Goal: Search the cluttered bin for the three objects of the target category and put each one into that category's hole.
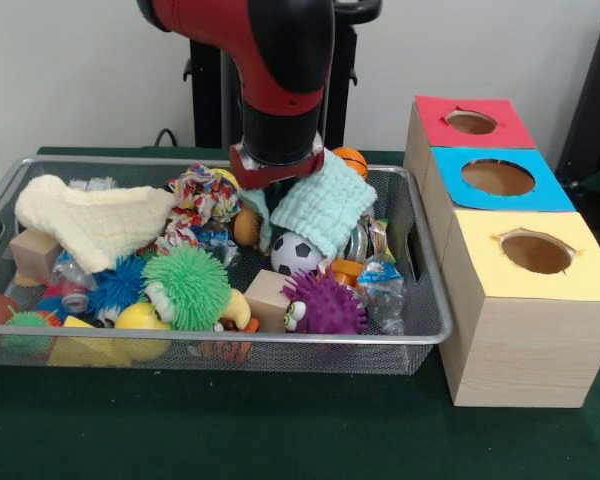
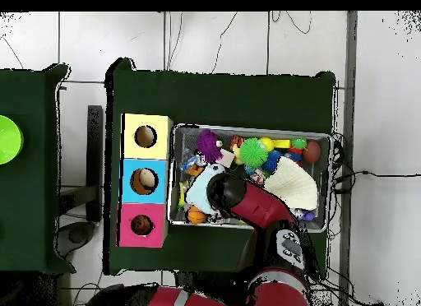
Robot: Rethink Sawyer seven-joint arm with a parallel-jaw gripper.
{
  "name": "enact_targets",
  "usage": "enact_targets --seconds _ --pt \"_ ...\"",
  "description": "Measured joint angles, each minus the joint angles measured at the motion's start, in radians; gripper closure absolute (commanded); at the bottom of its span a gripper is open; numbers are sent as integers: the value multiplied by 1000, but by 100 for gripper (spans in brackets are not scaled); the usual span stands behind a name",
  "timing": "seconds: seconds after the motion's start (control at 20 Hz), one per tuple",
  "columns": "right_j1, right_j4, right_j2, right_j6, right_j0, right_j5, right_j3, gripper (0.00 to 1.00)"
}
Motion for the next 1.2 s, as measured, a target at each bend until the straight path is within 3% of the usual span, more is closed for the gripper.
enact_targets --seconds 0.8,1.05,1.2 --pt "3 -1 -16 19 -15 -34 -49 100" --pt "-16 -1 -38 25 24 61 -80 100" --pt "-48 3 -42 42 54 173 -101 100"
